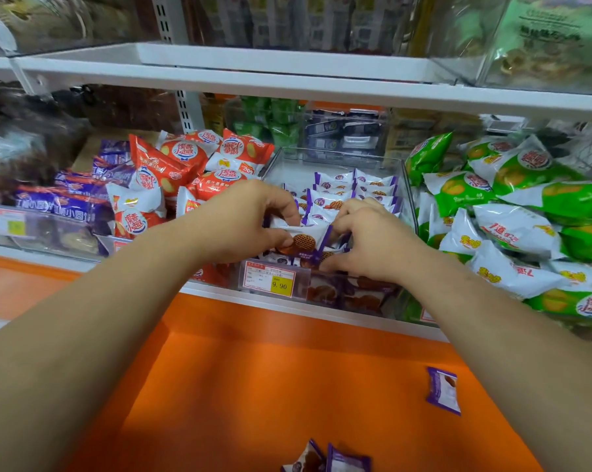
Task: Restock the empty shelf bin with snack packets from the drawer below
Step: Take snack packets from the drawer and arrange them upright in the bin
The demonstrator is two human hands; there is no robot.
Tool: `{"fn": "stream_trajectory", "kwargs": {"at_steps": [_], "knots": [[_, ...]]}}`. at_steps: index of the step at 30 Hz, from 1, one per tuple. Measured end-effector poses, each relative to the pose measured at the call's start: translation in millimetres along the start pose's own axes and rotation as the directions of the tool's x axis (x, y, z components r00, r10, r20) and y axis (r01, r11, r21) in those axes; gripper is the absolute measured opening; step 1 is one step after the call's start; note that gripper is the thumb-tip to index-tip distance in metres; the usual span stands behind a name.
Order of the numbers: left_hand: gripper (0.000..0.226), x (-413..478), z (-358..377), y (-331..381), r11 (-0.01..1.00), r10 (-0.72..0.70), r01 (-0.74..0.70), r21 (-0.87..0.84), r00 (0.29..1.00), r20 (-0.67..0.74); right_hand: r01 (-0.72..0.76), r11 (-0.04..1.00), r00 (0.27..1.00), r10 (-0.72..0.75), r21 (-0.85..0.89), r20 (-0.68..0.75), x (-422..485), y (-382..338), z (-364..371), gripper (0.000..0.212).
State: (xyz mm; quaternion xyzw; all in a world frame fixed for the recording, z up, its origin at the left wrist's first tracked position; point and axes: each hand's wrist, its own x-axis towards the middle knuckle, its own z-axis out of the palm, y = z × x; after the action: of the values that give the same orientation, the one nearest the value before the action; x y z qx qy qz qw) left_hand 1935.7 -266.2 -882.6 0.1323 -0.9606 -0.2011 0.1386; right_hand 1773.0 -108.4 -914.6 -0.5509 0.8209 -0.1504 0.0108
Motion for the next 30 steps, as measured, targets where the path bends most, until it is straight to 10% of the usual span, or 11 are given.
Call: {"fn": "stream_trajectory", "kwargs": {"at_steps": [17, 21, 30], "knots": [[0.019, 0, 0, -5, 1.0, -0.017, 0.017, 0.025, 1.0, 0.018, -0.001, 0.994, 0.998, 0.008, -0.112, 0.056, 9, -8, -5, 0.062], [0.017, -3, -4, -7, 1.0, -0.029, 0.029, -0.006, 1.0, 0.005, 0.031, 0.999, 0.996, -0.027, -0.041, 0.091, 11, -7, -2, 0.032], [0.021, -7, -4, -8, 0.993, -0.002, -0.004, -0.114, 0.999, -0.052, 0.099, 0.989, 0.995, -0.096, 0.107, -0.037, 11, 1, 5, 0.038]]}}
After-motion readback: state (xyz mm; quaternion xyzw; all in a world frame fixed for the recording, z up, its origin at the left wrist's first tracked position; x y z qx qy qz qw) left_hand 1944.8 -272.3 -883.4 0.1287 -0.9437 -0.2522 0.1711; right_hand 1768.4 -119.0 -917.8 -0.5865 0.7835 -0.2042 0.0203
